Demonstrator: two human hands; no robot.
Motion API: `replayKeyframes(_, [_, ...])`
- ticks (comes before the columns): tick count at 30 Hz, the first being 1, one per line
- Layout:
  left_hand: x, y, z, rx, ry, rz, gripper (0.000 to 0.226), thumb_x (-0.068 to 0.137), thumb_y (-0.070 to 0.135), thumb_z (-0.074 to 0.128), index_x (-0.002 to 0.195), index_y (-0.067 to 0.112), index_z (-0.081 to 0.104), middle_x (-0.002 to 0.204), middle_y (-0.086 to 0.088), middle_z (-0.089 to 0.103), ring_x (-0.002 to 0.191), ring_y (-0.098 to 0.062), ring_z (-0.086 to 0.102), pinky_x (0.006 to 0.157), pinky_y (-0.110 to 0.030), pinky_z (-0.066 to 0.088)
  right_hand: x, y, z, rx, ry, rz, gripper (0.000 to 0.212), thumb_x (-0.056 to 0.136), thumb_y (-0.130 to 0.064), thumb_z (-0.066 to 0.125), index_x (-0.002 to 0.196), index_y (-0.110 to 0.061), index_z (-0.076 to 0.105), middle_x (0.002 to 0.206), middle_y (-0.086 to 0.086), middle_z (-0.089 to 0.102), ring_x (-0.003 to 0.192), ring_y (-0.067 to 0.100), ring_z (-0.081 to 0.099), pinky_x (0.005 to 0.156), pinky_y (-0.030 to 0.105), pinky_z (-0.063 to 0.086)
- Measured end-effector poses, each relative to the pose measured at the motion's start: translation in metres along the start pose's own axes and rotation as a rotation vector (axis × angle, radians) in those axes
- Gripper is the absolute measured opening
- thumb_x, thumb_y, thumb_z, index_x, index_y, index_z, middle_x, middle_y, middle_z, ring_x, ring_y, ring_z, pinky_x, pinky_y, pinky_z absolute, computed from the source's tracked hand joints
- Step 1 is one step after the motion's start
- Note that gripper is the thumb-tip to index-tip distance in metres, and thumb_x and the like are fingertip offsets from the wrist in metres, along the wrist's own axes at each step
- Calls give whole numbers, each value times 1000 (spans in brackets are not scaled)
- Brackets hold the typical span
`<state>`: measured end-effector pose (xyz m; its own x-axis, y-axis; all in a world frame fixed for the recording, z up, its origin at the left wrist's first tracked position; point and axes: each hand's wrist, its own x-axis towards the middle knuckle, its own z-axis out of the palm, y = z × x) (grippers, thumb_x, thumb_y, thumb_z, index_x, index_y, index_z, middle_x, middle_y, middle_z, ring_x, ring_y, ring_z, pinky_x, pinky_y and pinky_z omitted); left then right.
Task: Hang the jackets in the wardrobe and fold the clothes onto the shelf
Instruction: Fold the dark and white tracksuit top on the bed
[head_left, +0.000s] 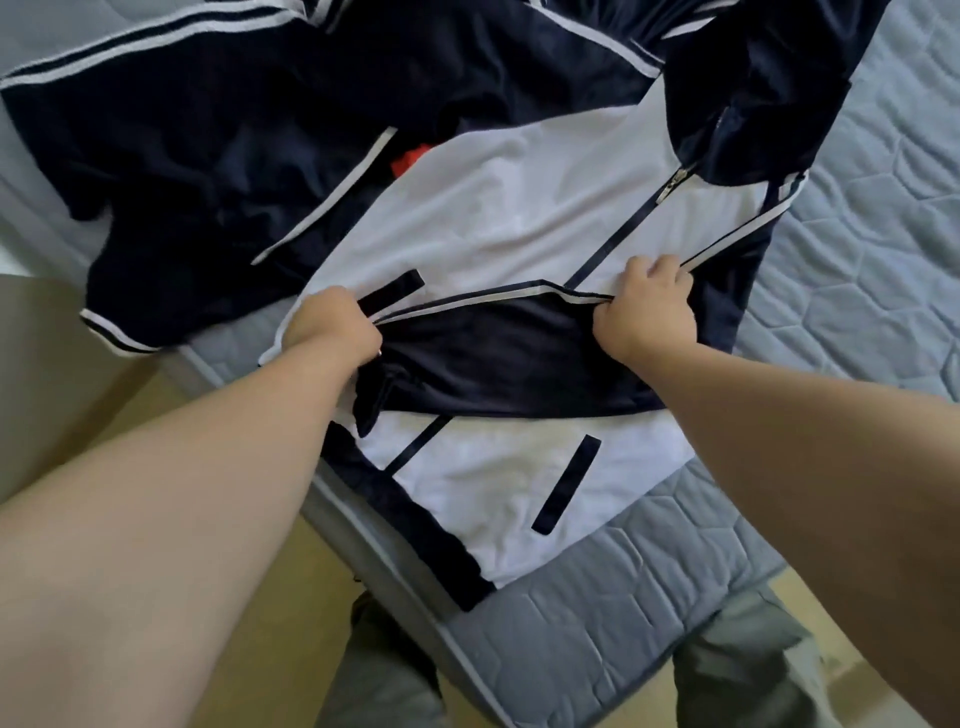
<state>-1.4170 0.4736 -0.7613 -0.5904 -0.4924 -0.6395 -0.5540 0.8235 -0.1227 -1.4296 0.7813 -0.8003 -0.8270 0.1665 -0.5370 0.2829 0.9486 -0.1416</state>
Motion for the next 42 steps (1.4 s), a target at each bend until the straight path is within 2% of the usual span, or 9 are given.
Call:
replayKeyframes(4, [4, -21, -9, -684, -440, -334, 14, 94, 29, 64, 93, 15, 61, 74, -8, 67, 67, -25, 67, 74, -37, 55, -7, -25, 3, -144, 70, 84, 57, 77, -5, 49, 130, -14, 29, 150, 20, 22, 129, 41, 30, 95, 58, 38])
replayKeyframes(8, [7, -45, -6, -953, -664, -272, 15, 85, 24, 75, 90, 12, 67, 81, -9, 75, 69, -25, 73, 66, -42, 61, -33, -63, 16, -188, 219, -387, 38, 74, -13, 53, 111, -10, 46, 112, 18, 51, 98, 38, 50, 74, 44, 38])
replayKeyframes(12, [11, -62, 16, -536, -192, -42, 33, 72, -6, 71, 100, 12, 67, 104, -9, 69, 96, -28, 67, 88, -39, 57, -67, -100, 44, -191, -75, -608, 38, 88, -29, 55, 122, -14, 45, 115, 12, 51, 104, 36, 50, 68, 39, 31])
replayKeyframes(17, [10, -76, 22, -506, 257, -83, 35, 79, -3, 58, 105, 18, 46, 113, -6, 55, 92, -24, 54, 72, -30, 39, -84, -127, 66, -206, -127, -630, 56, 92, -38, 55, 141, -21, 33, 129, 12, 39, 112, 33, 41, 72, 39, 32])
replayKeyframes(24, [24, -88, 9, -508, 372, -284, 41, 86, 15, 58, 126, 15, 50, 135, -9, 50, 123, -31, 50, 102, -39, 43, -96, -154, 72, -282, -104, -534, 49, 84, -24, 61, 126, -18, 38, 120, 11, 40, 104, 30, 42, 70, 37, 29])
replayKeyframes(28, [55, -88, -23, -871, 480, -214, 34, 93, 22, 58, 126, 14, 54, 126, -6, 58, 100, -18, 58, 81, -16, 37, -96, -178, 68, -70, -115, -555, 38, 87, -18, 54, 124, -15, 44, 118, 10, 43, 103, 30, 46, 71, 36, 33])
replayKeyframes(35, [101, -90, -77, -1142, 364, -167, 60, 89, 30, 63, 144, 30, 38, 128, -1, 57, 101, -22, 67, 87, -37, 58, -82, -226, 56, 318, -123, -479, 47, 94, -15, 46, 141, -16, 42, 140, 6, 44, 119, 27, 49, 77, 36, 44])
replayKeyframes(39, [120, -96, -103, -1274, 276, -203, 77, 88, 23, 64, 153, 38, 26, 111, 4, 62, 70, -11, 64, 53, -21, 51, -72, -243, 52, 361, -115, -480, 49, 95, -14, 44, 144, -19, 39, 140, 5, 43, 116, 26, 50, 75, 38, 48])
replayKeyframes(42, [136, -105, -116, -1315, 231, -197, 83, 89, 19, 64, 156, 41, 20, 112, 9, 57, 70, -11, 64, 55, -20, 53, -63, -254, 50, 389, -117, -440, 48, 95, -15, 44, 143, -20, 39, 140, 4, 42, 109, 28, 55, 74, 38, 47])
